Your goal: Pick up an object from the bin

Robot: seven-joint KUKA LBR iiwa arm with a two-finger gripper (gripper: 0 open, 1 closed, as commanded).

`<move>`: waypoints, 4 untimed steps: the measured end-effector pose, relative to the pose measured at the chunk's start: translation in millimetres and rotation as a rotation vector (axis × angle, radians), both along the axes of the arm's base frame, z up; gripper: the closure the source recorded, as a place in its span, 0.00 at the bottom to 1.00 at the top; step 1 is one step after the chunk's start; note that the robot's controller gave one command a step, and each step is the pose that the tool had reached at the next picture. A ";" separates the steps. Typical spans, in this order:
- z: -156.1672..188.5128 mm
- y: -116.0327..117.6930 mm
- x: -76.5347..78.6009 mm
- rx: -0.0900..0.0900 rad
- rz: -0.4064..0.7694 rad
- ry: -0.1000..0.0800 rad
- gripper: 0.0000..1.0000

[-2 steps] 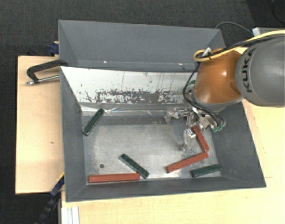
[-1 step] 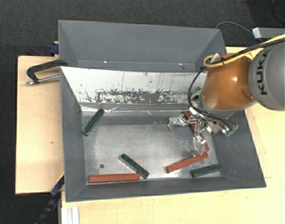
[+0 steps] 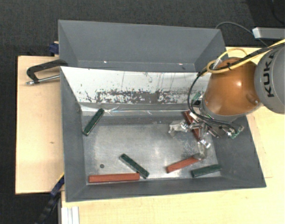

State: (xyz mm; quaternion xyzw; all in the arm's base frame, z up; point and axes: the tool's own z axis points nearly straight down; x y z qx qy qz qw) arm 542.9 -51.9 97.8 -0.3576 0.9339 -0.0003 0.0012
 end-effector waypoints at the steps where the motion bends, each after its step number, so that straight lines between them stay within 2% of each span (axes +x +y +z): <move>1: -6.3 -24.0 -9.8 0.003 -0.206 0.001 0.00; 2: -19.5 -82.4 -38.2 0.000 0.241 -0.001 1.00; 3: -19.6 -81.4 -38.1 0.002 0.242 -0.001 0.00; 4: -19.5 -81.0 -38.0 0.002 0.242 -0.001 0.00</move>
Offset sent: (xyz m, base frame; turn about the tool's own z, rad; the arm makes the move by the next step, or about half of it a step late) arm -0.0397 -0.0828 -0.0206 -0.2450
